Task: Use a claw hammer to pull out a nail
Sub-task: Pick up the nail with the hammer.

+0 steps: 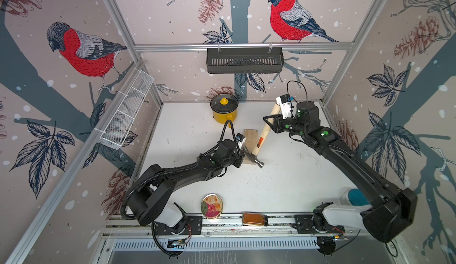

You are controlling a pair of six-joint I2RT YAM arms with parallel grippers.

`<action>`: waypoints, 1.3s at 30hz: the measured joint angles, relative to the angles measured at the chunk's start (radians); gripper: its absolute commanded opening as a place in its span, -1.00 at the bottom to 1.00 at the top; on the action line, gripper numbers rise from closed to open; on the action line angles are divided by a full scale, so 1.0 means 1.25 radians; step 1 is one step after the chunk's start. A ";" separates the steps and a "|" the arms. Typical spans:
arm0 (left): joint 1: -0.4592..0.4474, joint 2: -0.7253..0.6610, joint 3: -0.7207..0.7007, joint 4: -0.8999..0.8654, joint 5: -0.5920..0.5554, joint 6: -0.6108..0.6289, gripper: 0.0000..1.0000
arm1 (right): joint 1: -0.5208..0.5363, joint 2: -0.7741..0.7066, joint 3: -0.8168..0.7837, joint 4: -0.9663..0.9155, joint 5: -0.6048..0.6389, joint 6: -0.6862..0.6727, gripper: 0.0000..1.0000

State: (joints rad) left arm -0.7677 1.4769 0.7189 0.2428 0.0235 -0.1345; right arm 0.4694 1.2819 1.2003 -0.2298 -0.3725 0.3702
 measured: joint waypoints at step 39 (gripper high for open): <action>0.112 0.118 0.034 -0.185 -0.147 -0.164 -1.00 | -0.014 -0.064 -0.033 -0.014 0.126 -0.009 -1.00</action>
State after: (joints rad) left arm -0.6281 1.6245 0.7612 0.0120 -0.1600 -0.3401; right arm 0.4515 1.2015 1.1587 -0.2474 -0.2153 0.3588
